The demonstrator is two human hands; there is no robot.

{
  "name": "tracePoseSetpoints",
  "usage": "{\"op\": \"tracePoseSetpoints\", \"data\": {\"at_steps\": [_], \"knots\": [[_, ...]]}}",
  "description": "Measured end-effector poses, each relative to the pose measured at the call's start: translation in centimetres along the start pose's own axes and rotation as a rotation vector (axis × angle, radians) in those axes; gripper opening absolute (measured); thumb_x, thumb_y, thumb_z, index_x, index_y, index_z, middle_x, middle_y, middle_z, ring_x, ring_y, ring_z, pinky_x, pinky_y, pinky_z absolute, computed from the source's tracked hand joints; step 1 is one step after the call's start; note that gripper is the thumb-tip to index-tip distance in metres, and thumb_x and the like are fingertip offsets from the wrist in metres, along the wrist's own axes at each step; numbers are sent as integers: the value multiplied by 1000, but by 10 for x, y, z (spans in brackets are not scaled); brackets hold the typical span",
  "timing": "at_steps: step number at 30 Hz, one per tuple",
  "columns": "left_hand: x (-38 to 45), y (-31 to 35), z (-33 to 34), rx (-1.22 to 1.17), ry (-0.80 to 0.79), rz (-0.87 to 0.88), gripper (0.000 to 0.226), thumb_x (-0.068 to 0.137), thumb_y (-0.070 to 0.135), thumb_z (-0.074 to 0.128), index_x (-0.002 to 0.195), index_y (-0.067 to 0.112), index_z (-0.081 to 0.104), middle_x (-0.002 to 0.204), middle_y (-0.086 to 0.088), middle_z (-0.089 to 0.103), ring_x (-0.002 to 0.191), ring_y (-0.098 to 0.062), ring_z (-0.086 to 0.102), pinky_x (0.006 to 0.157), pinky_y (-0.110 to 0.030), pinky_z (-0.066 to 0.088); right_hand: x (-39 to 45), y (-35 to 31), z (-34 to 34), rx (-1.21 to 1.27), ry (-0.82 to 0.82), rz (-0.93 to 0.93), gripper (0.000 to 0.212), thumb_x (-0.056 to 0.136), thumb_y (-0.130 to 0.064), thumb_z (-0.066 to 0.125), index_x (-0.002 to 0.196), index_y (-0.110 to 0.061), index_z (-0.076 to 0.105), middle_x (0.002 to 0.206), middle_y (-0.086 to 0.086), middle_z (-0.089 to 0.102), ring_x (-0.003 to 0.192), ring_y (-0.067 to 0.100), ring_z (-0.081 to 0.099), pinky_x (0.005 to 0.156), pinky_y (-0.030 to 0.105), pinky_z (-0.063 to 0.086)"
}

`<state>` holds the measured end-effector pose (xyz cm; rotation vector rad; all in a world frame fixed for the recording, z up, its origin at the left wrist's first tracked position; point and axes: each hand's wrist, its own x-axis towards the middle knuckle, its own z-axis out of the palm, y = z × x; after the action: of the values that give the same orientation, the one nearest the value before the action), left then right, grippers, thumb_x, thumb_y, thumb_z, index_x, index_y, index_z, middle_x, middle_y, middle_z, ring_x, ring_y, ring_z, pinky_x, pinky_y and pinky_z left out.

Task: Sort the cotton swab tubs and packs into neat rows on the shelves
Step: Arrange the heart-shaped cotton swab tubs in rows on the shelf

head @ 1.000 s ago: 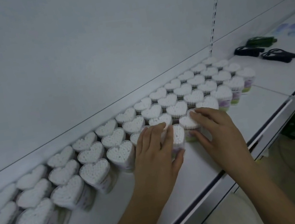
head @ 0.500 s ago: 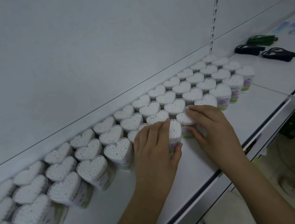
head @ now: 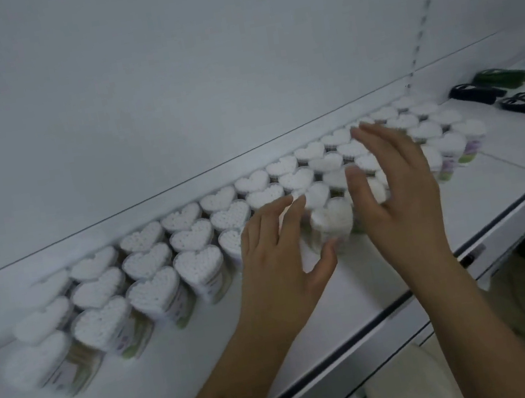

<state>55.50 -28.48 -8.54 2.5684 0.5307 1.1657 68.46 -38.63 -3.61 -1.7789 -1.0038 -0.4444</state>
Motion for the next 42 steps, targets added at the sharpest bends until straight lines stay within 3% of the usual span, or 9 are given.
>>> {"op": "tracePoseSetpoints", "data": {"at_steps": [4, 12, 19, 28, 30, 36, 42], "knots": [[-12, -13, -39, 32, 1, -96, 54, 93, 41, 58, 139, 13, 53, 139, -3, 52, 131, -18, 46, 111, -34, 34, 17, -52, 40, 156, -71, -81, 42, 102, -28, 54, 141, -15, 51, 146, -1, 47, 138, 10, 39, 113, 19, 30], [-70, -54, -139, 166, 173, -332, 49, 94, 38, 58, 136, 13, 56, 139, -1, 54, 134, -15, 45, 111, -35, 35, -5, -169, 119, 385, -279, -242, 47, 101, -36, 51, 144, -18, 47, 147, -7, 46, 138, 8, 38, 112, 15, 28], [-163, -85, -263, 259, 299, -472, 47, 95, 37, 57, 137, 18, 53, 137, 3, 51, 130, -13, 47, 104, -38, 44, -69, -301, 162, 503, -409, -372, 50, 102, -44, 47, 146, -21, 44, 148, -8, 44, 138, 7, 38, 109, 10, 27], [-309, -128, -434, 320, 425, -654, 50, 95, 45, 50, 141, 26, 48, 136, 13, 45, 129, -4, 43, 105, -23, 40, -190, -486, 212, 626, -551, -473, 51, 102, -48, 45, 147, -24, 42, 150, -10, 41, 140, 5, 34, 105, 2, 19], [-334, -134, -460, 331, 444, -685, 50, 95, 46, 50, 141, 28, 47, 135, 14, 45, 127, -3, 44, 104, -24, 41, -213, -513, 221, 647, -580, -470, 51, 102, -48, 46, 147, -24, 42, 150, -10, 41, 140, 5, 35, 104, 4, 21], [-386, -156, -523, 330, 517, -745, 48, 94, 48, 50, 140, 33, 46, 136, 19, 42, 126, -3, 45, 91, -32, 53, -258, -587, 250, 691, -642, -496, 49, 102, -44, 48, 146, -23, 43, 149, -8, 42, 138, 6, 37, 94, -7, 20], [-422, -186, -568, 376, 599, -810, 50, 93, 53, 47, 138, 30, 49, 131, 18, 44, 124, -3, 46, 100, -21, 43, -285, -643, 290, 722, -692, -541, 50, 102, -47, 46, 146, -23, 43, 148, -8, 43, 138, 7, 37, 98, -3, 20]]}}
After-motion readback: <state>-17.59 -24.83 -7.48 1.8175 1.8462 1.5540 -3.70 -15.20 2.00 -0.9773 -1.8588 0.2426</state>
